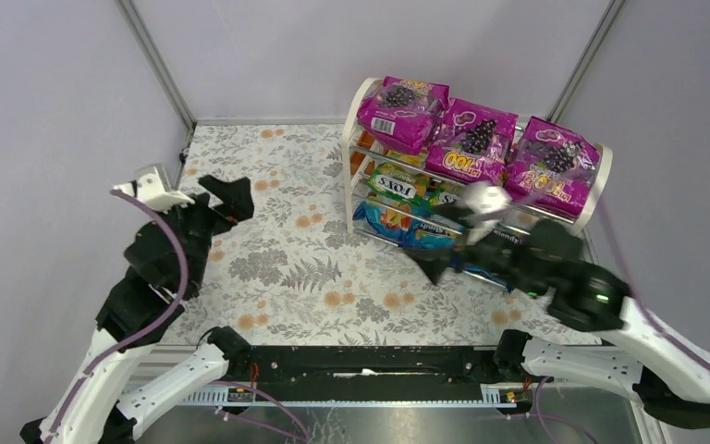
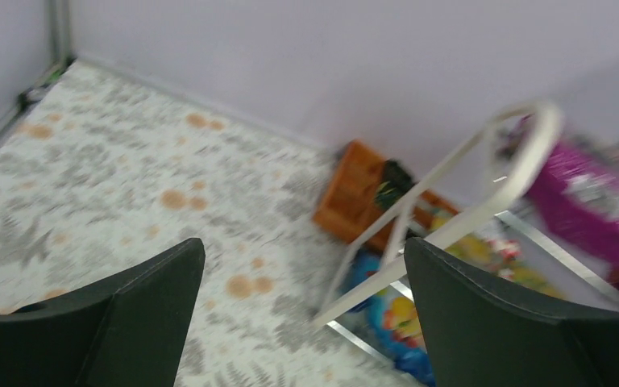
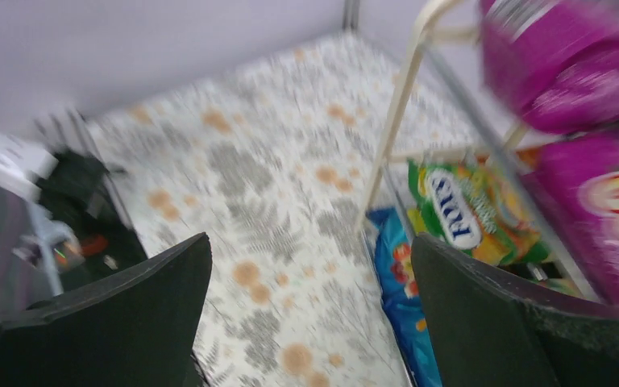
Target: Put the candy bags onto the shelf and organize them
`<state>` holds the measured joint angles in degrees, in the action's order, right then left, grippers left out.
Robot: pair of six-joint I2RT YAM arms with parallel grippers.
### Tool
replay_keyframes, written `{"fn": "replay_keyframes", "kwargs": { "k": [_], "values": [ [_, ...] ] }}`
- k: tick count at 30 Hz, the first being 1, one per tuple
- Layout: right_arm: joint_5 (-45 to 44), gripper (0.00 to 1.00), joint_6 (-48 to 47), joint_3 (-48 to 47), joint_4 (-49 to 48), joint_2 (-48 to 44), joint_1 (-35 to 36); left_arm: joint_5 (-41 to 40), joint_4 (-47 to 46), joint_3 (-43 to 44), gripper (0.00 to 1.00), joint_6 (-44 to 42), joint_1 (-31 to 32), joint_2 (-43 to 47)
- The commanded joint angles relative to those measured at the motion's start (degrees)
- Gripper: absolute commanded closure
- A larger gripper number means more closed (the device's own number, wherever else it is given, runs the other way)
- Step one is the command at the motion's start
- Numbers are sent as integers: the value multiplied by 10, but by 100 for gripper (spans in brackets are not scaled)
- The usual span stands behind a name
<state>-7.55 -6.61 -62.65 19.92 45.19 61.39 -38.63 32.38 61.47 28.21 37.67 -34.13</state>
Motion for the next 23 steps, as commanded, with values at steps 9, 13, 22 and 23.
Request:
{"fn": "replay_keyframes", "kwargs": {
  "k": [9,13,22,23],
  "values": [
    [-184,0,110,-231,130,-156,1,200,-77,324,1,-24,0,-153],
    [-204,0,103,-259,128,-165,1,210,-96,370,1,-33,0,-175],
    [-188,0,69,-237,84,-157,0,193,-124,369,1,-38,0,-165],
    [-185,0,69,-237,82,-153,0,191,-124,366,1,-37,0,-161]
  ]
}}
